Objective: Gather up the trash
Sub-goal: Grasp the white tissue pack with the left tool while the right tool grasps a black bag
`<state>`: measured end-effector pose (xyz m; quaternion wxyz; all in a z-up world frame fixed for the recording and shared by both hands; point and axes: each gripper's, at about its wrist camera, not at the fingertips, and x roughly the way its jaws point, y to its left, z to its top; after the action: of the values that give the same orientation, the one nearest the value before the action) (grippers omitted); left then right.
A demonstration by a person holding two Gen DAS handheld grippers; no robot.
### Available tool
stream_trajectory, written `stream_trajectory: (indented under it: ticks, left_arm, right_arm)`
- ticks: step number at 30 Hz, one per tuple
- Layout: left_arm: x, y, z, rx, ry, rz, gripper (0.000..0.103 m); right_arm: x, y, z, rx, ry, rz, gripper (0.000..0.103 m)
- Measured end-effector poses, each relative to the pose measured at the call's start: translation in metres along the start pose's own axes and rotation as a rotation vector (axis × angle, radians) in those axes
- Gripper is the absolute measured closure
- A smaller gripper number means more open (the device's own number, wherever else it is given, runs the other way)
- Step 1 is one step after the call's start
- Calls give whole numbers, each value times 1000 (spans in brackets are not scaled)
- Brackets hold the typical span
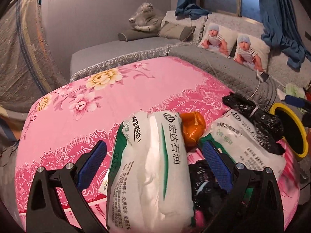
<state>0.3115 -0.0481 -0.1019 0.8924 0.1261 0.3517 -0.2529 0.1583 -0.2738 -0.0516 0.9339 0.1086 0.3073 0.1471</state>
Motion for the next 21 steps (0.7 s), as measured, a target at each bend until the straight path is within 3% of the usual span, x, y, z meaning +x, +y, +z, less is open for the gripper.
stream_trajectory:
  ticks: [7,12,15,18,21]
  left_arm:
    - [25,7,-4,-29,72,33,9]
    - [33,18,-7,-84,100,16,9]
    - [36,21,-9,-99,114,0,10]
    - [43,21,-13,-99,142,-18,20]
    - [46,16,-15,-77,144,-3,25]
  right_arm:
    - [16,8,0,-29,31,-25,8]
    - [34,19,3,-73,57,-55,11]
    - [46,15,3,-54,92,-77,19]
    - [54,8,0,-15,132,-70,26]
    - [61,4,-5,3,168,-90,40]
